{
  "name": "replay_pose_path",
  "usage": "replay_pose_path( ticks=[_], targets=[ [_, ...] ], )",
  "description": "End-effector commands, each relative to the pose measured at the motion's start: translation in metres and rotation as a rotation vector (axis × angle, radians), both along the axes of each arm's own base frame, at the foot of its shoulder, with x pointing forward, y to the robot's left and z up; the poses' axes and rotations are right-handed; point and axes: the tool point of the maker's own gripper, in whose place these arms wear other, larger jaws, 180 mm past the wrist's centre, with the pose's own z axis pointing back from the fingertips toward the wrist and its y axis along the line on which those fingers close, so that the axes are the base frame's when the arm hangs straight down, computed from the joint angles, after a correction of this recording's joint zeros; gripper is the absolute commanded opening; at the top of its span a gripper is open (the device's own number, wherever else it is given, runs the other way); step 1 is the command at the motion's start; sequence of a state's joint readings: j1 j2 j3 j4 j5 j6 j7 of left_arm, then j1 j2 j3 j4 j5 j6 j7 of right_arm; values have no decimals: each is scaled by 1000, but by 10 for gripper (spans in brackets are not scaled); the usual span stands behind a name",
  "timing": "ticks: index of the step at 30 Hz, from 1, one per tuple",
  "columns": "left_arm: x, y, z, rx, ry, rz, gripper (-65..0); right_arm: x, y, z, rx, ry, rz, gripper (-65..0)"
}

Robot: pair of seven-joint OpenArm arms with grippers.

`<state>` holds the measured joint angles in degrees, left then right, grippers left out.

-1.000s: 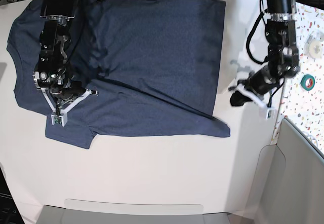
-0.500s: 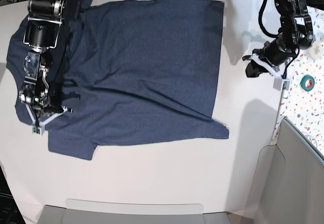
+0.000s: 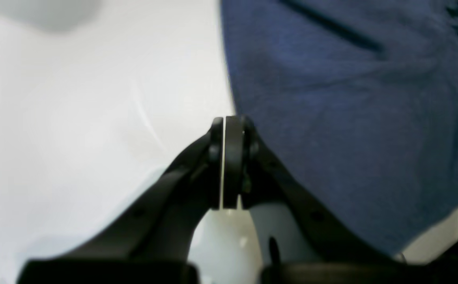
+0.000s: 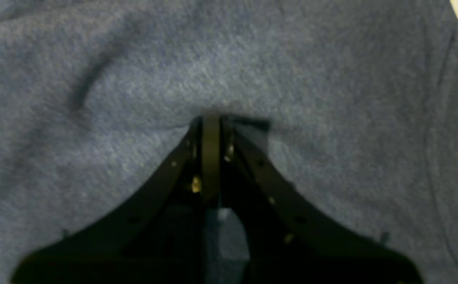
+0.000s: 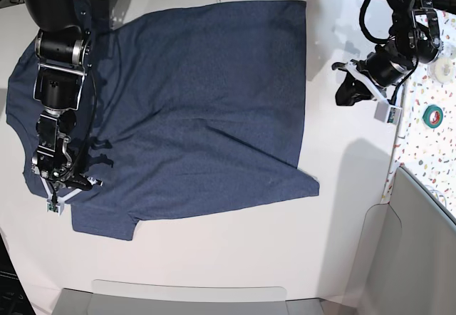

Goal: Layout the t-shirt on the table in an organized manner, then fold the t-shirt properly
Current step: 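Grasp the shirt corners with both grippers and pull them apart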

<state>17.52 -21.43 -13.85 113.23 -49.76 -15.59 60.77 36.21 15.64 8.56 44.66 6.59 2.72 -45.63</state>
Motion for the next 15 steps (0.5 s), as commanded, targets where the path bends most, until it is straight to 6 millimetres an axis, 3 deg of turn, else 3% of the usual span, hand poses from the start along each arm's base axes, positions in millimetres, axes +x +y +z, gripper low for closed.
replay_pose_path(
  ticks=[1,6,10,13,15],
  targets=[
    [-2,-6,7,8,-11,-32,-650,19,-14,37,-16,-107,-43,-650],
    [-30,-49,-20,-12,146,-181,-650,-8,-23,65,79,-184,-116,-650],
    [-45,-79,-30,-30,192,-285,-650,-45,-2,88,95,-226,-51,-650],
    [-44,-90,-42,-46,229,-319,-650,-79,20,84,106,-196,3,-650],
    [-40,-85,-58,-54,275,-298,-650,-100,27,74,93,-163,20,-650]
  ],
)
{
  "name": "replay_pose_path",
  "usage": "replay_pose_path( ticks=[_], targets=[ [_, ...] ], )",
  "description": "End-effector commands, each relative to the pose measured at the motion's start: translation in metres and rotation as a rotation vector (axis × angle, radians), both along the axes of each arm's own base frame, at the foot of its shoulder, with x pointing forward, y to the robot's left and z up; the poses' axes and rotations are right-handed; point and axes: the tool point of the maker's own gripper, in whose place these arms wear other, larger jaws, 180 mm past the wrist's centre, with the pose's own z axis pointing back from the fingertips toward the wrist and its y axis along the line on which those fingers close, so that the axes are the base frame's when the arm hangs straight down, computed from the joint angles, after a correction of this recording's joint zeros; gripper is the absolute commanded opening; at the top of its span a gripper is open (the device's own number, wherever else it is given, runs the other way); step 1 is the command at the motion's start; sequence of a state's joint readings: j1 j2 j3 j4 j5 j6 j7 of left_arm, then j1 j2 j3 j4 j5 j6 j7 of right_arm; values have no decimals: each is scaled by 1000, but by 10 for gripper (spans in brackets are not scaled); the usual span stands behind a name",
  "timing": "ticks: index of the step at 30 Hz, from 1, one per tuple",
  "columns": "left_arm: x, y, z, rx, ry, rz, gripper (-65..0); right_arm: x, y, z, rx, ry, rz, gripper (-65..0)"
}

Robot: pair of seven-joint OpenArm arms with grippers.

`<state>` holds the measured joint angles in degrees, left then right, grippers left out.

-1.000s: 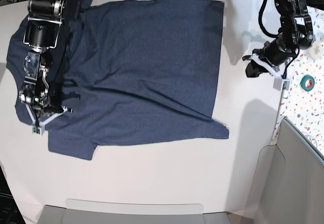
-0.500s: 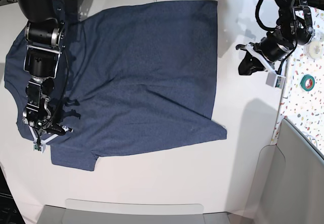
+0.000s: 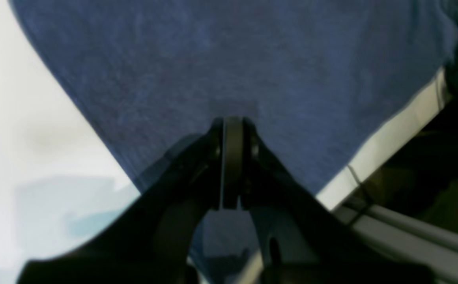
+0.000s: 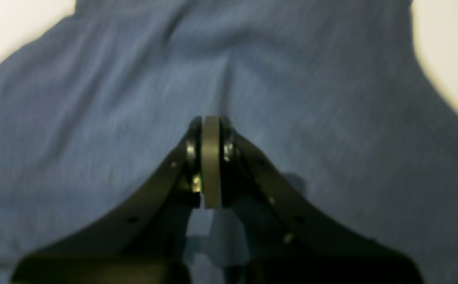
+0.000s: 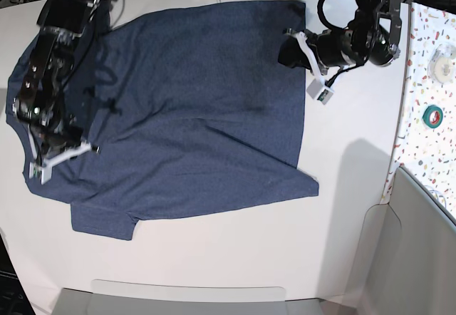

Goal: Layout the t-shirt on the table in an organized manner, then fold the t-shirt properly
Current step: 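Grasp the shirt corners with both grippers and pull them apart, then hold the shirt corners with both grippers and stretch the shirt flat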

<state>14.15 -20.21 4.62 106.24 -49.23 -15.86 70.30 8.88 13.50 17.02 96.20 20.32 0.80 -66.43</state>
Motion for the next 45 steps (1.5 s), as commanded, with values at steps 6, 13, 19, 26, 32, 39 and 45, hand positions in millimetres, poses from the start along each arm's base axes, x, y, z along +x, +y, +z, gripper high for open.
replay_pose_path(
  ticks=[6,13,19,26,32,39,45],
  targets=[
    [17,43,-24,50,32,92,-650,-36,-9,-2,-73,13,5,-650],
    [14,94,-35,143,23,146,-650,-61,-4,-7,-99,42,27,-650],
    [4,111,-48,169,66,177,-650,-70,2,-5,-107,43,47,-650],
    [-17,136,-52,190,97,254,-650,-87,7,-16,-85,125,54,-650],
    [-41,143,-54,202,130,275,-650,-96,10,-23,-78,167,64,-650],
    [-35,113,-23,178,31,182,-650,-100,37,-23,79,142,127,-650],
    [-36,108,-17,185,28,151,-650,-116,33,-8,228,101,136,-650]
  ],
)
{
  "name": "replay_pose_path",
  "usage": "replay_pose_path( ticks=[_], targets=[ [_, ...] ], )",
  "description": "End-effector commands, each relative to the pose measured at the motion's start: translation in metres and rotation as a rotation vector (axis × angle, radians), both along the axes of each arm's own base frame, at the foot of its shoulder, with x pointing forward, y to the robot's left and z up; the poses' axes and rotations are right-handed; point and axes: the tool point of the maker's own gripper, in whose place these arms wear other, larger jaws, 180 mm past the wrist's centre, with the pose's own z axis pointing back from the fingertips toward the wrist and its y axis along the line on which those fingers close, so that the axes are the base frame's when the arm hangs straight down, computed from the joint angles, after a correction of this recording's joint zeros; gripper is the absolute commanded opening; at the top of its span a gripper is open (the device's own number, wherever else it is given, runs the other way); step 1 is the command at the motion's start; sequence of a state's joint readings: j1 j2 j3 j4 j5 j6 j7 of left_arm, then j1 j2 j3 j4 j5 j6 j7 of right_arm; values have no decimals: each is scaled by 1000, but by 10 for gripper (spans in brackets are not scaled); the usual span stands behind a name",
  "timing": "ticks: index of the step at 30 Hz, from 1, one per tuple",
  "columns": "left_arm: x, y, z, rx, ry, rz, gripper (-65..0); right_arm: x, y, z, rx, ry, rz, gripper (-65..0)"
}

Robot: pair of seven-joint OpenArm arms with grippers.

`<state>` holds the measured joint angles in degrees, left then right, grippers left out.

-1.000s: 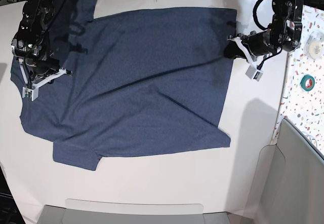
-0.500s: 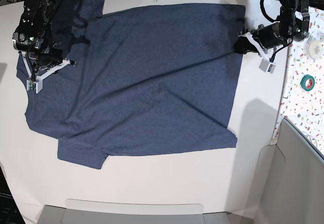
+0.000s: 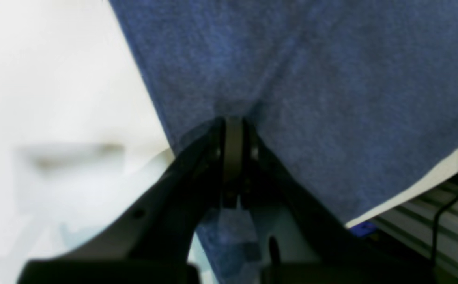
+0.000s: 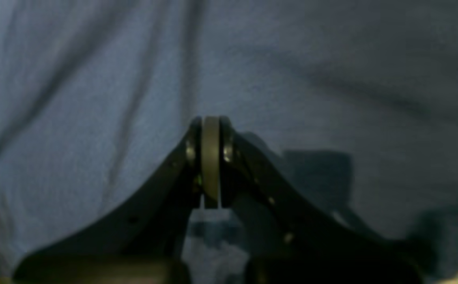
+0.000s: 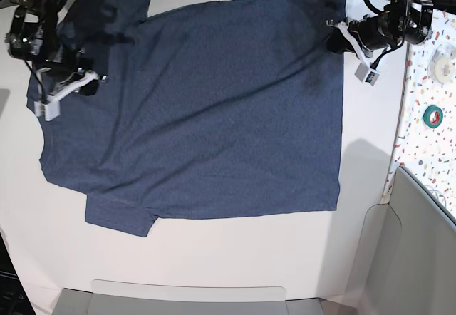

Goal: Layout the t-shirt on the table in an organized manner, then fold the t-shirt properly
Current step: 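Hold the shirt corners with both grippers and stretch the shirt flat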

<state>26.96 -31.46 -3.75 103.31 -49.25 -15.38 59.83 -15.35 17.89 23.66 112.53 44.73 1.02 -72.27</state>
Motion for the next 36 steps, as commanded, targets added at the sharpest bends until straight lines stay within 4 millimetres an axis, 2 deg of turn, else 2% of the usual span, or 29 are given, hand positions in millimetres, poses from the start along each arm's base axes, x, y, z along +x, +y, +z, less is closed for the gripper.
replay_pose_path(
  ticks=[1,4,6,11,14,15,17,21,22,24,30,36],
  targets=[
    [4,4,5,4,-15,-4,-650,-2,-7,8,4,-17,-11,-650],
    [-4,5,2,7,0,-1,-650,-17,-25,9,8,-2,-61,-650],
    [0,13,5,19,-11,16,-650,-26,-33,9,18,4,-90,-650],
    [6,17,13,24,-41,30,-650,-48,-35,11,128,2,-143,-650],
    [5,13,12,18,-39,24,-650,-62,-45,23,169,-45,-160,-650],
    [5,12,12,15,-39,25,-650,-68,-50,27,169,-59,-161,-629],
    [4,7,10,-1,-38,39,-650,-77,-57,34,180,-86,-182,-545],
    [4,6,9,-8,-37,44,-650,-96,-67,38,211,-102,-259,-337],
    [4,6,9,-9,-37,43,-650,-99,-66,36,220,-104,-278,-296],
    [4,4,9,-12,-38,42,-650,-104,-66,31,221,-92,-303,-271],
    [3,2,9,-16,-35,40,-650,-117,-68,2,140,-13,-386,-286],
    [3,2,9,-16,-37,41,-650,-132,-58,-22,116,70,-427,-285]
  ],
)
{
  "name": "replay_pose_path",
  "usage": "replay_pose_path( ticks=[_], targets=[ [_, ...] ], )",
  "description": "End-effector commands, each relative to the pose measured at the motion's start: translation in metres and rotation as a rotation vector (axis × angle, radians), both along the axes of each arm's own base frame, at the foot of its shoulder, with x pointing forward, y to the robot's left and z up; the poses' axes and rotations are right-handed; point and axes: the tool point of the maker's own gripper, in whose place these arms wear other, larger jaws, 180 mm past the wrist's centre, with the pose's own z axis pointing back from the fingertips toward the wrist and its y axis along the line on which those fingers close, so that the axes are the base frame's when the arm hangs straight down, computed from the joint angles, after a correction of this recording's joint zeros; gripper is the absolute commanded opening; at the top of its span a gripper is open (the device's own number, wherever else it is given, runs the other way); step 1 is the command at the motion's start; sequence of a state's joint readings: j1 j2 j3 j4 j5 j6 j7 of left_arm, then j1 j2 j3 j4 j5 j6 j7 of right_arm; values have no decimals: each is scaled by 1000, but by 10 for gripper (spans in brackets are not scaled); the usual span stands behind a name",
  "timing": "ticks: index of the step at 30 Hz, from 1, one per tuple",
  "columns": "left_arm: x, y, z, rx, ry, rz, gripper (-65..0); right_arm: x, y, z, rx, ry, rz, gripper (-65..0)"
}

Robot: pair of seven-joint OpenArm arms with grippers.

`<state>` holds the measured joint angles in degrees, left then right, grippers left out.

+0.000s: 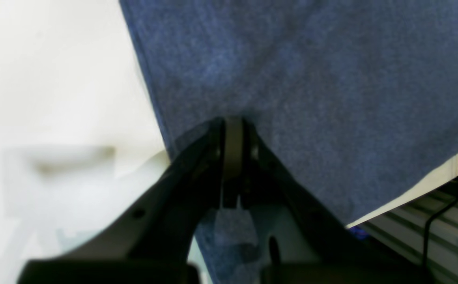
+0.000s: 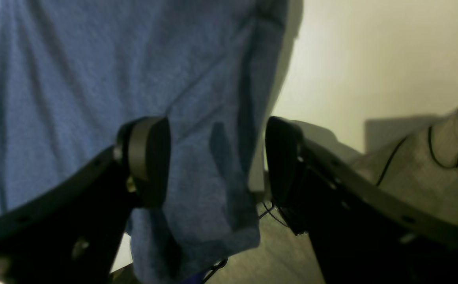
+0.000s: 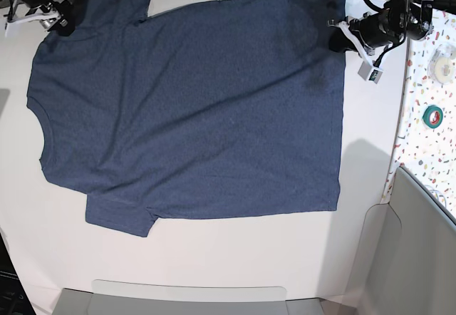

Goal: Layout the t-shirt on the table in an organized manner, then fold the t-shirt properly
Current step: 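Hold the shirt corners with both grippers and stretch the shirt flat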

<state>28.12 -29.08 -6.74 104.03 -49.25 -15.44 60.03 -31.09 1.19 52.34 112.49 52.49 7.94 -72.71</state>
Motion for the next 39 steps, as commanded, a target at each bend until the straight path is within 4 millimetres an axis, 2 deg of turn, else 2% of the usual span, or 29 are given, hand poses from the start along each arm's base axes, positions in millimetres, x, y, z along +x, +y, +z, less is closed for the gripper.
replay_pose_path(
  ticks=[1,14,16,21,24,30,34,36,39],
  targets=[
    [4,1,6,0,-23,-10,-650,-1,-5,4,-29,0,-1,-285],
    [3,-5,5,-19,-21,0,-650,0,-21,-4,-127,66,-20,-287],
    [3,-5,5,-19,-21,0,-650,0,-17,-12,-105,81,-5,-287],
    [3,-5,5,-19,-21,0,-650,-1,-5,-48,-3,144,19,-298],
    [3,-5,5,-18,-22,2,-650,-2,0,-63,45,167,21,-394],
    [8,-7,12,-19,-47,-7,-650,-1,5,-62,26,150,110,-639],
    [15,-15,27,-18,-99,-37,-650,-1,10,-64,29,161,130,-650],
    [21,-11,35,-7,-128,-29,-639,1,10,-63,25,162,149,-650],
    [25,1,43,13,-154,0,-551,-1,10,-64,25,168,149,-650]
  ],
)
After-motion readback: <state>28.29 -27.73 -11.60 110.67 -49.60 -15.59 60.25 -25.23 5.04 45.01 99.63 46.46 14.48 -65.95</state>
